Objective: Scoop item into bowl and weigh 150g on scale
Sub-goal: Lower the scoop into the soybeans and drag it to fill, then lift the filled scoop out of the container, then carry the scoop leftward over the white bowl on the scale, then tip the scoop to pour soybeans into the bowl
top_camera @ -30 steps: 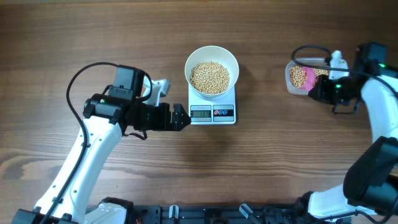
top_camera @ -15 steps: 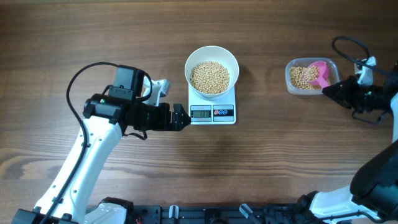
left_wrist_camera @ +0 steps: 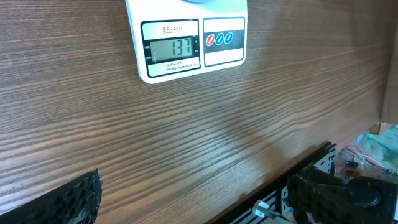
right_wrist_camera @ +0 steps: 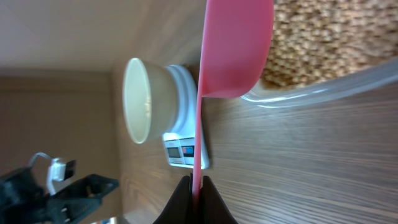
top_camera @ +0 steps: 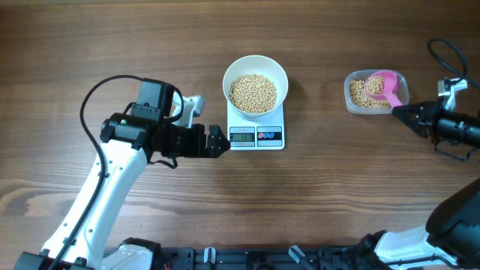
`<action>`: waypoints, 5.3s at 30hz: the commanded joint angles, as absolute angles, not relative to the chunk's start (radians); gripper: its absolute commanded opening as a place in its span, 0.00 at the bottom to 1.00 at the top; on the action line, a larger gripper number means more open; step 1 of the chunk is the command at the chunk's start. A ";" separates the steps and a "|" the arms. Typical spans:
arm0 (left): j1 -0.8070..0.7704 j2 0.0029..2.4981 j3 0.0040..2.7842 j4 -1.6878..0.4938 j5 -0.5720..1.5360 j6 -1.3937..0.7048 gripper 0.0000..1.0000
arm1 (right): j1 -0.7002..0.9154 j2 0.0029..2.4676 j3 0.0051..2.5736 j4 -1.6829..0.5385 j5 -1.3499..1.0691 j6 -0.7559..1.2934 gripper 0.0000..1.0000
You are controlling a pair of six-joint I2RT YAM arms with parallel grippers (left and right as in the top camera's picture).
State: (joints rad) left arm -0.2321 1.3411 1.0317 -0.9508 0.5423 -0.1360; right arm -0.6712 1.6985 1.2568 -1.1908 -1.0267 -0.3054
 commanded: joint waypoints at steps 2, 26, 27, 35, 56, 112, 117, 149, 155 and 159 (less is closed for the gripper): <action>-0.233 1.343 1.032 -0.951 0.532 -0.138 1.00 | -0.673 1.711 1.251 -1.233 -1.220 -0.408 0.04; -0.233 1.343 1.032 -0.952 0.532 -0.138 1.00 | -0.184 1.711 1.322 -1.107 -1.393 -0.269 0.04; -0.233 1.343 1.032 -0.951 0.532 -0.138 1.00 | -0.158 1.711 1.323 -1.056 -1.393 -0.225 0.04; -0.233 1.343 1.032 -0.951 0.532 -0.138 1.00 | 0.002 1.711 1.323 -0.647 -1.241 0.028 0.04; -0.233 1.343 1.032 -0.951 0.532 -0.138 1.00 | 0.044 1.711 1.323 -0.651 -0.937 0.019 0.04; -0.233 1.343 1.032 -0.952 0.532 -0.138 1.00 | 0.294 1.647 1.454 -0.781 -0.281 -0.310 0.04; -0.233 1.343 1.032 -0.952 0.532 -0.138 1.00 | 0.294 1.647 1.454 -0.783 -0.278 -0.313 0.04; -0.233 1.343 1.032 -0.951 0.532 -0.138 1.00 | 0.294 1.647 1.454 -0.784 -0.278 -0.339 0.04; -0.233 1.343 1.032 -0.952 0.532 -0.138 1.00 | 0.294 1.647 1.454 -0.783 -0.278 -0.336 0.04; -0.233 1.343 1.032 -0.951 0.532 -0.138 1.00 | 0.293 1.647 1.454 -0.783 -0.290 -0.318 0.04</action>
State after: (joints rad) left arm -0.2321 1.3411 1.0317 -0.9508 0.5423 -0.1360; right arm 0.2913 1.6752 1.4296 -0.7853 -0.2867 -0.3199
